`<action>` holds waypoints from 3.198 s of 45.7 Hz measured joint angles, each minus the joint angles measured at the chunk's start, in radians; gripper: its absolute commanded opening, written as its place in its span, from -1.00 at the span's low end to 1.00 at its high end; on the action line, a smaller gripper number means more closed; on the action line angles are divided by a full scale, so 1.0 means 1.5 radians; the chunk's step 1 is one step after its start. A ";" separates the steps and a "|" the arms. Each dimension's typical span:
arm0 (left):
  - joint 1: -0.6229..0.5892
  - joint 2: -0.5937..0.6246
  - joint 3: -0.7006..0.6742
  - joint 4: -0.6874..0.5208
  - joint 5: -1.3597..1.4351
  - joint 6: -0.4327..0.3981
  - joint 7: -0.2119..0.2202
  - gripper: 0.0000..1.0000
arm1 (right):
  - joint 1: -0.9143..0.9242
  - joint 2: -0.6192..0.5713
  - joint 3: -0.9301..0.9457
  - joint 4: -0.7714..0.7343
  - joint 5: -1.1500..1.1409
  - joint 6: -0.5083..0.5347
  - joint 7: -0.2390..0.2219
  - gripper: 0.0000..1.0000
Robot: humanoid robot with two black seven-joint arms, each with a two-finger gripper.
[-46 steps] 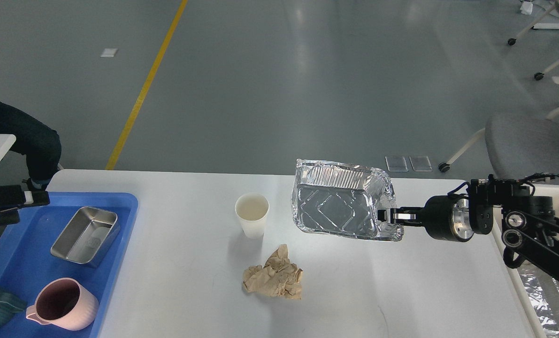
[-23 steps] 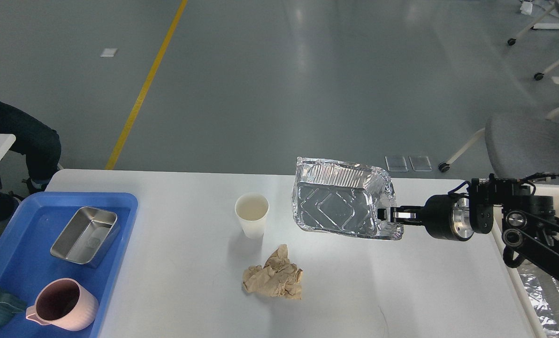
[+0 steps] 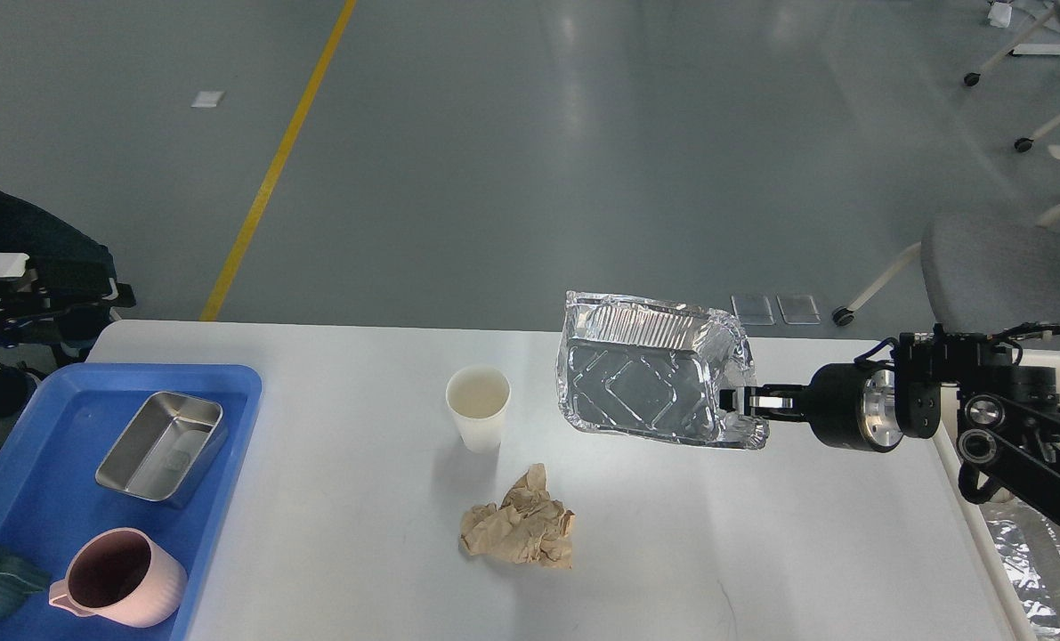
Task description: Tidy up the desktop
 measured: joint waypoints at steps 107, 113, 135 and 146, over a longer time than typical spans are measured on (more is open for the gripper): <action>-0.077 -0.669 0.199 0.392 0.174 0.172 0.017 -1.00 | -0.017 -0.006 0.004 0.001 0.004 0.000 0.001 -1.00; -0.081 -0.668 0.199 0.392 0.174 0.172 0.039 -1.00 | -0.019 -0.006 0.004 0.001 0.004 0.000 0.001 -1.00; -0.107 -0.589 0.198 0.344 0.178 0.149 0.047 -1.00 | -0.020 -0.006 0.005 0.001 0.004 0.000 0.000 -1.00; -0.135 -0.467 0.155 0.273 0.150 0.091 0.037 -1.00 | -0.025 -0.005 0.003 0.001 0.004 0.005 0.002 -1.00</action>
